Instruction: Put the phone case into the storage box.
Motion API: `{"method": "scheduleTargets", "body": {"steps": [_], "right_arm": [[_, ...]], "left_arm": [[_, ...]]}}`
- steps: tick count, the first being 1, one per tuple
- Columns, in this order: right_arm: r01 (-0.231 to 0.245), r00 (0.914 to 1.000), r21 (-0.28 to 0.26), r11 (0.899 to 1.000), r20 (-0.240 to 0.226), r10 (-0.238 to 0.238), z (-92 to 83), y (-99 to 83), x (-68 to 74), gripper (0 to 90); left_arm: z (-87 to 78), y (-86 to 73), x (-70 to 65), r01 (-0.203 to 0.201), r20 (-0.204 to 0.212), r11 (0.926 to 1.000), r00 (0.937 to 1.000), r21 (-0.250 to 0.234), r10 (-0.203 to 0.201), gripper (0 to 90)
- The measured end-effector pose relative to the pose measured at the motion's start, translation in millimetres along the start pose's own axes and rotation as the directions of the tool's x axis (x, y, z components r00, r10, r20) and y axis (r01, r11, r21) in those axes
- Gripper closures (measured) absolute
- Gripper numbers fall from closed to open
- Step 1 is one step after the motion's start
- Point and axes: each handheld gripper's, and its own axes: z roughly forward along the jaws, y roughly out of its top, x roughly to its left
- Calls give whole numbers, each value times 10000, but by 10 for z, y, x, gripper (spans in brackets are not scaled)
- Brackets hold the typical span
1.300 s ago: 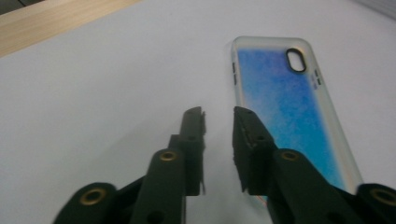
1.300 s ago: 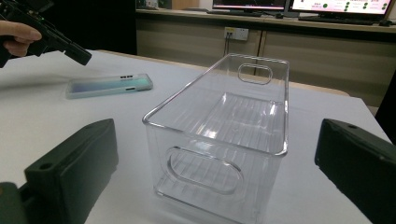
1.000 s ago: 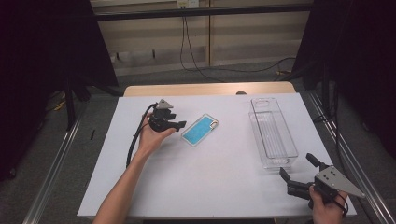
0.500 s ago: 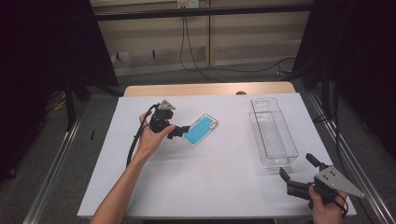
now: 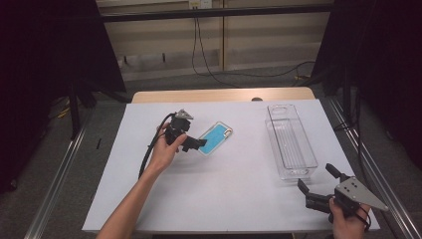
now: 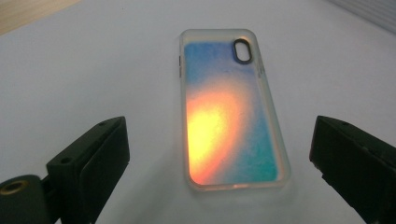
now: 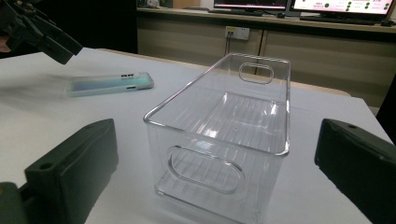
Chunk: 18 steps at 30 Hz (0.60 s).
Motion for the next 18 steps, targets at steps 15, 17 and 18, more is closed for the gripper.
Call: {"method": "scheduleTargets", "body": {"steps": [15,17,18], "right_arm": [[-2,10000,-13,10000,-48,2,4,0,4,0],[4,10000,-25,10000,-54,-5,3,1,4,0],[12,10000,-14,10000,-50,-12,3,0,2,0]], "left_arm": [[216,163,-45,-44,468,9980,9989,634,14,54],[244,191,-46,52,322,9975,9995,701,-75,58],[259,205,-36,57,413,9963,9991,858,-93,67]]}}
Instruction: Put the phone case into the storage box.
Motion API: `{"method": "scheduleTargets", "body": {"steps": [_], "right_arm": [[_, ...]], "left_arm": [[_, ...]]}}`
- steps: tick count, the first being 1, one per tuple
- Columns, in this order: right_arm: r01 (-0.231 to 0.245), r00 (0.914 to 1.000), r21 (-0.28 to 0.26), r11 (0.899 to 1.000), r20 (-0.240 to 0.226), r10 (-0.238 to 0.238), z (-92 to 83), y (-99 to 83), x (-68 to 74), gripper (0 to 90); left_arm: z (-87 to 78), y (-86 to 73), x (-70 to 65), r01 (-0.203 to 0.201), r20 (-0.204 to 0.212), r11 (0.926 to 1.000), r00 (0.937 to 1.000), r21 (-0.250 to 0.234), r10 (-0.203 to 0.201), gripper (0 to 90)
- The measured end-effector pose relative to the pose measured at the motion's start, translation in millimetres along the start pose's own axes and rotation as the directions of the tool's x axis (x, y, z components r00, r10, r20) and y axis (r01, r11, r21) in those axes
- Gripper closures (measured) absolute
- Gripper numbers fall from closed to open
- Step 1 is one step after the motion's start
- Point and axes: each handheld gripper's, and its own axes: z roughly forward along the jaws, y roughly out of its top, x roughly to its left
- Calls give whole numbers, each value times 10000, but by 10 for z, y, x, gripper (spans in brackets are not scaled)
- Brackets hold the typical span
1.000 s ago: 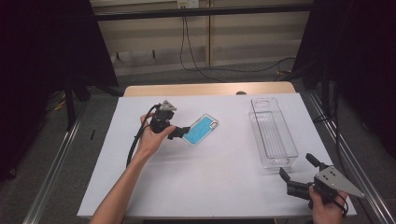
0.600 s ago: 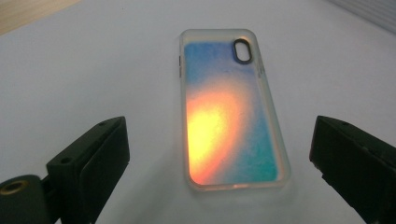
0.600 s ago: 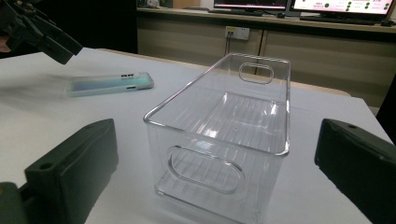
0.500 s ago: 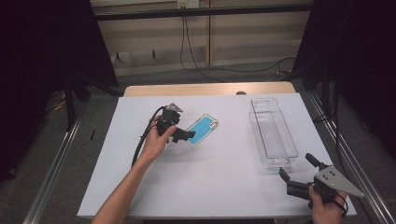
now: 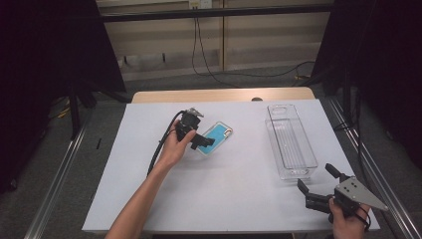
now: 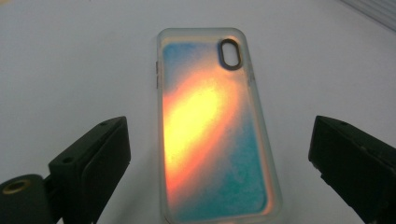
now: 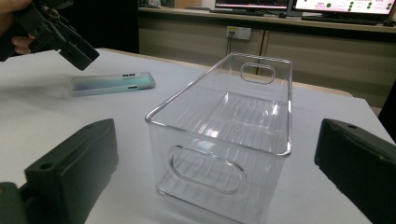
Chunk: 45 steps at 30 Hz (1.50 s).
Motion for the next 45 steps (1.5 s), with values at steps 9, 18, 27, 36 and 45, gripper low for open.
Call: {"method": "scheduleTargets", "body": {"steps": [9,18,27,36,45], "right_arm": [[-35,10000,-4,10000,22,35,-5,0,-7,0],[-79,10000,-28,10000,9,79,-8,1,-6,0],[-55,10000,30,10000,-8,55,-9,-2,-15,0],[-68,10000,10,10000,-35,68,-15,-4,-22,0],[-57,10000,16,10000,-43,57,-9,-4,-21,0]], "left_arm": [[162,46,80,-436,409,9953,9984,865,402,62],[232,144,29,-1151,271,9868,9933,1142,1127,51],[333,205,30,-1012,313,9831,9947,1527,976,68],[458,260,26,-990,307,9737,9950,2051,947,66],[495,233,16,-940,101,9724,9955,2134,940,67]]}}
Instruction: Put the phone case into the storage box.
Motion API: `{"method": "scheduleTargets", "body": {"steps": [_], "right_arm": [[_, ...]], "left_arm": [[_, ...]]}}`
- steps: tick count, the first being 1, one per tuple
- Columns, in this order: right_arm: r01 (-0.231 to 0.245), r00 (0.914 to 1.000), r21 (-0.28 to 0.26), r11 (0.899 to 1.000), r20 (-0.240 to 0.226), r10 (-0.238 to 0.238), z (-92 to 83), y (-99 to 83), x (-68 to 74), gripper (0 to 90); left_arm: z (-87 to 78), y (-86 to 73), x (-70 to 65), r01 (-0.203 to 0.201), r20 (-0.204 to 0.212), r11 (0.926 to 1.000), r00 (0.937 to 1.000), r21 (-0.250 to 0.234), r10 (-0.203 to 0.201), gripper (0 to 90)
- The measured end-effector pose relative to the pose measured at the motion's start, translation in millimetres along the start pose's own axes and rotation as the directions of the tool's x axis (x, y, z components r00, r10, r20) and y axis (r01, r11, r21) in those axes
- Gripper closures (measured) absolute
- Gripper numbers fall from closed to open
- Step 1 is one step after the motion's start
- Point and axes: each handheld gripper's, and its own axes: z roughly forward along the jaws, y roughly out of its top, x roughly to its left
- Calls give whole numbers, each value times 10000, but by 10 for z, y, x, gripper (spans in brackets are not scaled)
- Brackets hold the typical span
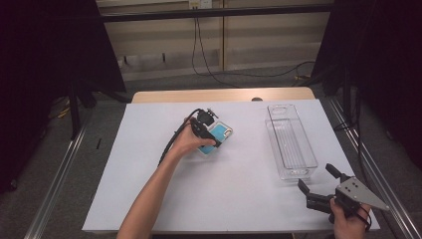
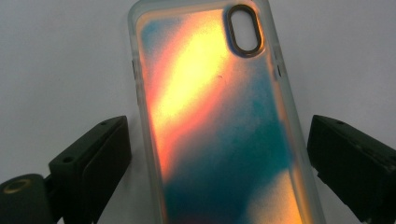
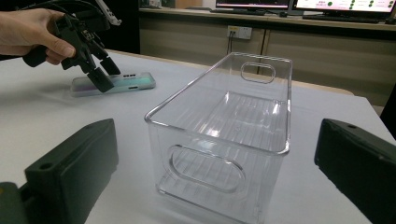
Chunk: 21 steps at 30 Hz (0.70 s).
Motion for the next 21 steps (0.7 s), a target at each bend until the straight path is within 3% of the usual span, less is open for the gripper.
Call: {"method": "scheduleTargets", "body": {"steps": [7,21], "right_arm": [[-5,10000,31,10000,-24,5,1,-2,3,0],[34,10000,9,10000,-35,-34,4,1,11,0]], "left_arm": [[34,4,-66,-142,-427,9998,9990,126,147,52],[24,1,-83,-117,-516,9998,9986,158,125,76]]}}
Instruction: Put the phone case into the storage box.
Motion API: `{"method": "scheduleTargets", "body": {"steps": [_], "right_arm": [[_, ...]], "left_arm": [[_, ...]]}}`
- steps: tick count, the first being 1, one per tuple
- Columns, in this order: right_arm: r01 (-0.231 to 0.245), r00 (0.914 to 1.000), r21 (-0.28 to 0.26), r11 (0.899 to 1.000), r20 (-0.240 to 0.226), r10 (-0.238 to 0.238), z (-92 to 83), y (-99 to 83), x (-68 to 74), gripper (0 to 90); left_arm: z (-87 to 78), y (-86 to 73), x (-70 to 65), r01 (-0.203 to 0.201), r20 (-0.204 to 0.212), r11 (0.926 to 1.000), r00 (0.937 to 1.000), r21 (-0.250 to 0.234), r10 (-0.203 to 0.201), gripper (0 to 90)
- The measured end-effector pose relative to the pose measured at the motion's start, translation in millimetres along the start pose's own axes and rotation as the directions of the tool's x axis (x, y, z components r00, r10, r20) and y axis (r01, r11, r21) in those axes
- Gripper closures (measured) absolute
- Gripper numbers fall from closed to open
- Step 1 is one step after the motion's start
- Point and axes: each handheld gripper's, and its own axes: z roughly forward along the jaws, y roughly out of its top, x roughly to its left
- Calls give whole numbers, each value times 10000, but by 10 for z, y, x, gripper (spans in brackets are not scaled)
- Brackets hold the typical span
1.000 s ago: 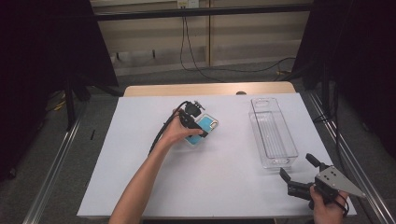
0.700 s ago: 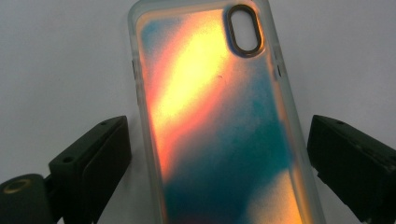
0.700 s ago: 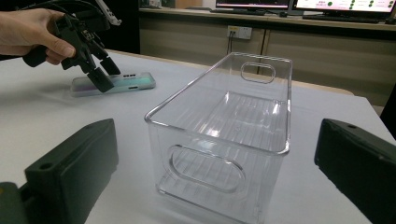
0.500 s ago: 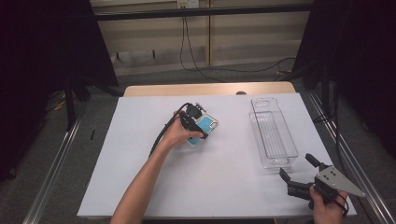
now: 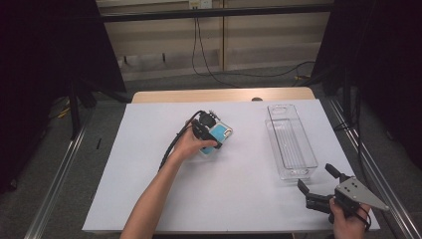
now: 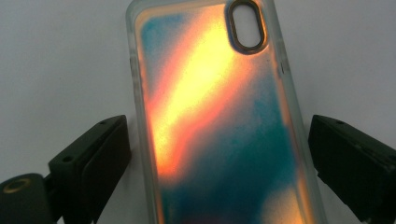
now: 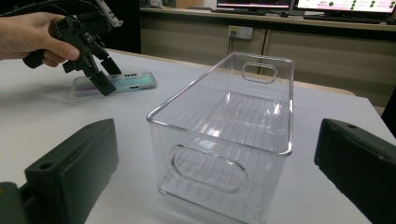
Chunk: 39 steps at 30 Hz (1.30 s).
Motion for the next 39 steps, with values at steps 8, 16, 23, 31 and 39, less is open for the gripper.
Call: {"method": "scheduleTargets", "body": {"steps": [8,16,23,31,39], "right_arm": [[22,10000,-17,10000,-44,-22,-2,1,0,0],[-19,10000,-32,10000,-13,19,-4,0,-6,0],[-50,10000,-30,10000,-19,50,-9,0,-12,0],[-37,10000,-37,10000,-3,37,-5,0,-10,0],[-35,10000,-15,10000,23,35,-2,-1,-10,0]], "left_arm": [[-26,18,-16,27,0,9999,10000,114,-27,148],[-40,11,-8,90,64,9999,9999,52,-90,165],[-55,-5,-9,-122,111,9999,9999,45,122,169],[-93,-68,25,177,40,9998,9998,-69,-177,169],[-194,-143,90,727,202,9956,9972,-591,-716,168]]}}
